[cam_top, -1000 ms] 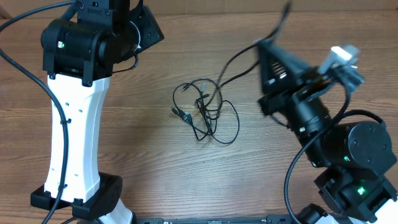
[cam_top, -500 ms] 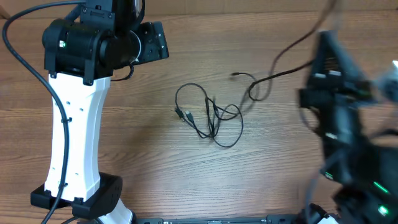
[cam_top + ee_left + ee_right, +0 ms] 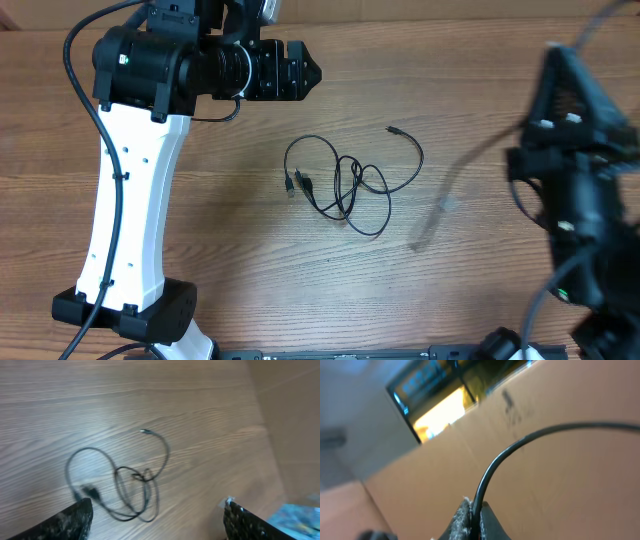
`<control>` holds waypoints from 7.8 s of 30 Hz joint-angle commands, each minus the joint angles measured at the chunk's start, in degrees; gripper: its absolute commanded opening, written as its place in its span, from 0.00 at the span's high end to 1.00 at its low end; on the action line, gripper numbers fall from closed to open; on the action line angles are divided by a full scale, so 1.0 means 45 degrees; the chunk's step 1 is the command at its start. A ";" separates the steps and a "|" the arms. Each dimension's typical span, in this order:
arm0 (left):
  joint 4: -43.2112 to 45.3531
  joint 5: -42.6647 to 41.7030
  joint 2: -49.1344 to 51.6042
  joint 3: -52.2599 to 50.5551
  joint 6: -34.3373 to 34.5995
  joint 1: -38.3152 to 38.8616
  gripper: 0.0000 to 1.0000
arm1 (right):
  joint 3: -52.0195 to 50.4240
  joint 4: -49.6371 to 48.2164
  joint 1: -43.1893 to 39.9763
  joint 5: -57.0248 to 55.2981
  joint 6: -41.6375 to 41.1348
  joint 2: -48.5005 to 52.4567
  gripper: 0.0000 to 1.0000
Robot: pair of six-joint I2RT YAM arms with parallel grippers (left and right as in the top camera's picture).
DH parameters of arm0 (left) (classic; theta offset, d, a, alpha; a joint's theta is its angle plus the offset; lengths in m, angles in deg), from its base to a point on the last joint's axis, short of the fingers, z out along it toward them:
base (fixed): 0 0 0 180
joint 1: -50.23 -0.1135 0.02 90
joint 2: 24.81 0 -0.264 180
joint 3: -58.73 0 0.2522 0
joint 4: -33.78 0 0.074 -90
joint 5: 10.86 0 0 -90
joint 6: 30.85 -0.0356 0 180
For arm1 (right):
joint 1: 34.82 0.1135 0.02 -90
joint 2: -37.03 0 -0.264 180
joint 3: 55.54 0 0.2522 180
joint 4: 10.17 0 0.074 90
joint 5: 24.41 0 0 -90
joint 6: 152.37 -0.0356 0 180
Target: Untangle cables
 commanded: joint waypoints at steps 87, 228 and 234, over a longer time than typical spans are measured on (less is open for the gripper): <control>0.3803 -0.3133 -0.0272 0.3317 0.8223 -0.4959 0.96 | 0.0010 0.5659 0.0034 0.6781 -0.2924 0.6465 0.00; 0.4080 0.4828 0.7587 -0.4828 -0.4881 -0.5338 0.92 | -0.0078 0.9355 -0.4415 0.2215 -0.2934 0.6615 0.00; 0.5226 0.4813 0.7587 -0.4371 -0.3444 -0.5333 0.96 | -0.0078 0.9355 -0.4415 0.2215 -0.2934 0.6615 0.00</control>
